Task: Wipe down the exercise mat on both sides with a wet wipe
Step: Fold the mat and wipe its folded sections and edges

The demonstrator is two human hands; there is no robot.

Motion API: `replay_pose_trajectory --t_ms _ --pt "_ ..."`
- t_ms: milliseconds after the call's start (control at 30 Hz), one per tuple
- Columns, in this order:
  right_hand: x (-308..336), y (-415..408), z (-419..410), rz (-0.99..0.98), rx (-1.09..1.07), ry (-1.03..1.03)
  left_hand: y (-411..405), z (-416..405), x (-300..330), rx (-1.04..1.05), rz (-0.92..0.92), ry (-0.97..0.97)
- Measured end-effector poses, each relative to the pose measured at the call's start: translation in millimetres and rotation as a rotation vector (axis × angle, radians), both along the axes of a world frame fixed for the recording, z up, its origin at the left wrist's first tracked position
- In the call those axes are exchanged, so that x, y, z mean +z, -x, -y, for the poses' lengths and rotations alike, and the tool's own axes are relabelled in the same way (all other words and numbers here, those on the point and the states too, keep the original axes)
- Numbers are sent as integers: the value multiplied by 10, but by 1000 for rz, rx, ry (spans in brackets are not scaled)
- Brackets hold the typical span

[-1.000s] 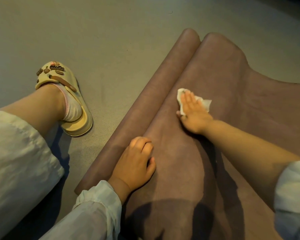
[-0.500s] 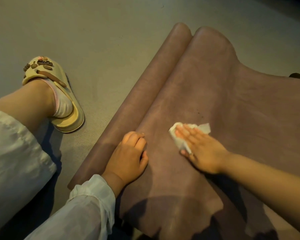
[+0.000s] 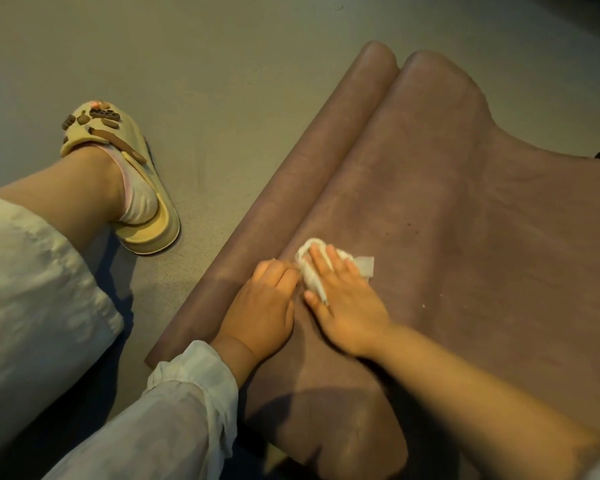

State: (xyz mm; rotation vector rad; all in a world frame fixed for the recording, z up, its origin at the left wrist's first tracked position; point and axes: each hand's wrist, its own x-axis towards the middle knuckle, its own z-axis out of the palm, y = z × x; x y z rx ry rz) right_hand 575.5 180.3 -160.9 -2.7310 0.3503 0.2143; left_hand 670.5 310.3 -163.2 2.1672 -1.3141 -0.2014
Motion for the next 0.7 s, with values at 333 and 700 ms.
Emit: replay_pose_trajectory --t_ms 333,700 --pt "50 -951 749 -97 -207 92 -67 -10 -38 5 -38 64" --pt "19 -700 42 -87 -74 15 -557 -85 179 155 -755 -73"
